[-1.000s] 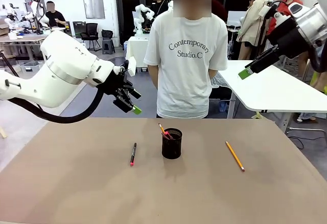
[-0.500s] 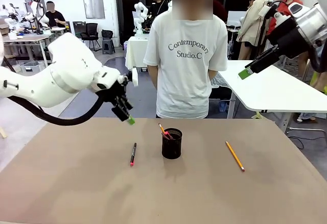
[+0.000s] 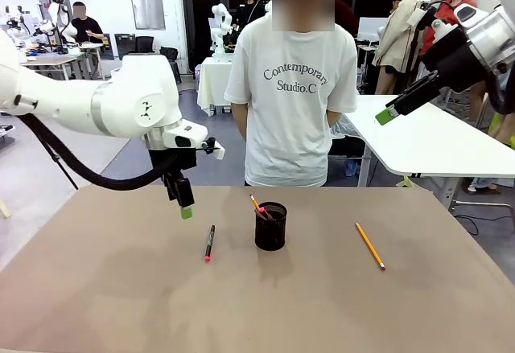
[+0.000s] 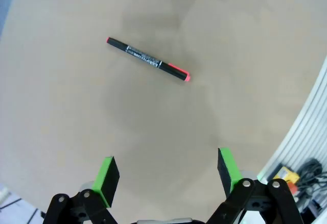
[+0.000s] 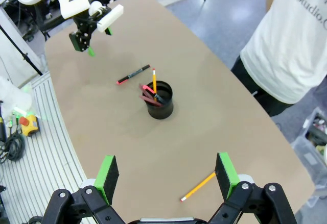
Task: Place the pens into the pen holder.
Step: Pick up a writing instrument from the table and place it into the Pen holder.
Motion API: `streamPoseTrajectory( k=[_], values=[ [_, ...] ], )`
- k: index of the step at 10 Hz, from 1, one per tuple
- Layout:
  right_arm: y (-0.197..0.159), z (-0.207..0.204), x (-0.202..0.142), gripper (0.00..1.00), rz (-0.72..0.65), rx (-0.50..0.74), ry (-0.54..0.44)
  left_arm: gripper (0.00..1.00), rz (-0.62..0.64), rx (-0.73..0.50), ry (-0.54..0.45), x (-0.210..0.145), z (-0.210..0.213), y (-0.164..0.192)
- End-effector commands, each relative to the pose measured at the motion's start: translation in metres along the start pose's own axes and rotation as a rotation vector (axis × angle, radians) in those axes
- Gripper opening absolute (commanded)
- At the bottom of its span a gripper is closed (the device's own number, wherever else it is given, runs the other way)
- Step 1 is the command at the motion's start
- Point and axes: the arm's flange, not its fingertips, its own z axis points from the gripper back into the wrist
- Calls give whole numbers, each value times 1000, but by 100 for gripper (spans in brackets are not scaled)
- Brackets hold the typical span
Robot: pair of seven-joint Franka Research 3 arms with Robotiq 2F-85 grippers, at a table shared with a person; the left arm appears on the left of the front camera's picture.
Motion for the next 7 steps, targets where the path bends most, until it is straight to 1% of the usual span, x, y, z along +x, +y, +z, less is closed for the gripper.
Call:
streamPoseTrajectory(
  k=[1,2,4,5,6,7],
  values=[
    [0,1,1,100,3,8,-10,100,3,6,-127,12,0,4],
    [0,1,1,100,3,8,-10,100,0,0,0,0,0,0],
    [0,1,1,100,3,8,-10,100,0,0,0,0,0,0],
    [0,1,1,100,3,8,-10,100,11,-7,-28,8,0,1],
    [0,1,1,100,3,8,-10,100,190,-44,85,25,2,-5],
    [0,1,1,100,3,8,-10,100,323,-56,170,35,-2,-5]
  ],
)
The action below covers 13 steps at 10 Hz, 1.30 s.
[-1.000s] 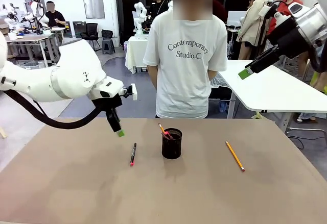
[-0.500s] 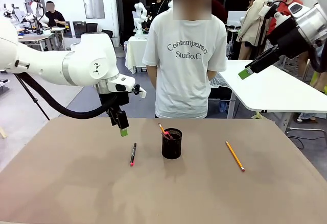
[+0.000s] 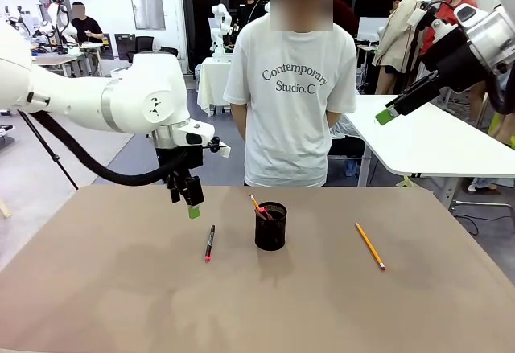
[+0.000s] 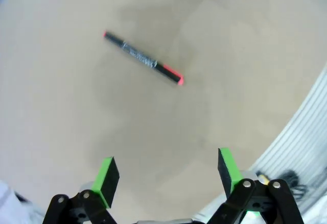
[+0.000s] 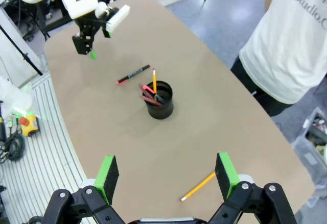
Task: Place the pens into the pen holder.
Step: Pick up a writing instrument from the table and place it into the Pen holder.
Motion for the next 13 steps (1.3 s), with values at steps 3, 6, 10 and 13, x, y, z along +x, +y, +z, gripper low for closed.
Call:
streamPoseTrajectory(
  k=[3,6,10,13],
  values=[
    [0,1,1,100,3,8,-10,100,475,-173,240,59,-25,0],
    [0,1,1,100,3,8,-10,100,614,-169,129,72,-53,-2],
    [0,1,1,100,3,8,-10,100,643,-20,-111,42,-81,1],
    [0,1,1,100,3,8,-10,100,711,26,-117,30,-94,3]
  ],
)
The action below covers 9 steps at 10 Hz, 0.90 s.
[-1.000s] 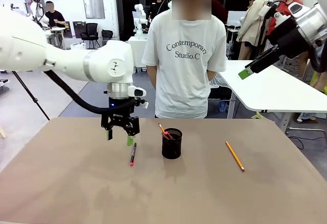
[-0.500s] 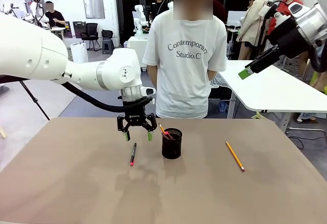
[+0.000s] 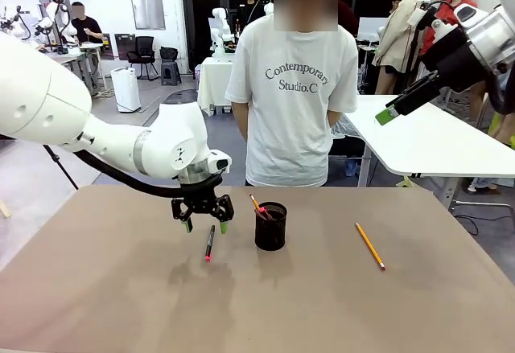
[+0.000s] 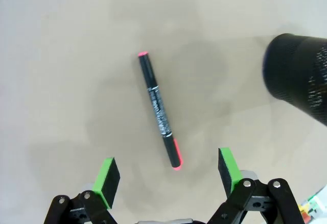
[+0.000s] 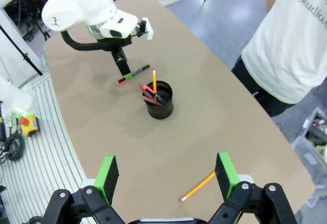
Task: Place the pens into the pen holder.
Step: Pick up a writing instrument from the table and place it into the Pen holder.
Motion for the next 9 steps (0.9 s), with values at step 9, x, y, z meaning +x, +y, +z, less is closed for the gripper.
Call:
streamPoseTrajectory(
  k=[9],
  values=[
    [0,1,1,100,3,8,-10,100,51,36,-12,15,-5,-2]
  ],
)
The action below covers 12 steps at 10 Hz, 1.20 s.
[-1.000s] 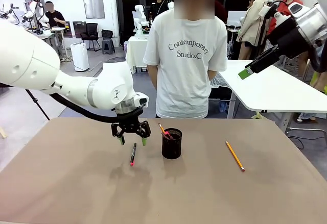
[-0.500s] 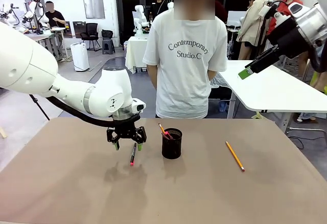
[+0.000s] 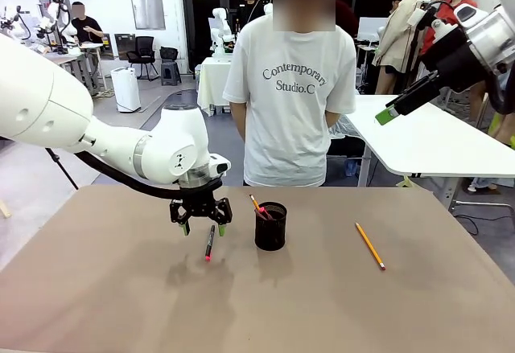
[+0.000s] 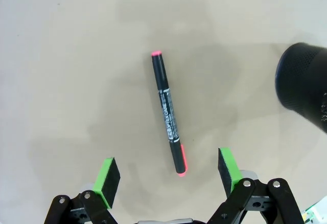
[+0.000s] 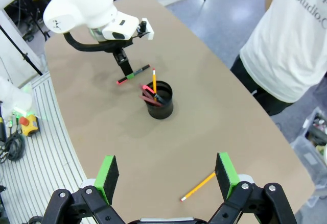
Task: Place the pens into the pen holder.
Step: Pick up a writing instrument from the table and place it into the Pen holder.
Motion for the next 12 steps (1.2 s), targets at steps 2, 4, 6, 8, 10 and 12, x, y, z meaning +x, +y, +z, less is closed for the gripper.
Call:
streamPoseTrajectory(
  k=[2,4,6,8,10,12],
  values=[
    [0,1,1,100,3,8,-10,100,32,22,-5,22,-6,-3],
    [0,1,1,100,3,8,-10,100,47,59,-3,31,-18,-1],
    [0,1,1,100,3,8,-10,100,20,60,-25,36,-25,0],
    [0,1,1,100,3,8,-10,100,6,61,-45,40,-28,0],
    [0,1,1,100,3,8,-10,100,11,76,-35,42,-32,1],
    [0,1,1,100,3,8,-10,64,13,95,-35,43,-35,0]
  ],
)
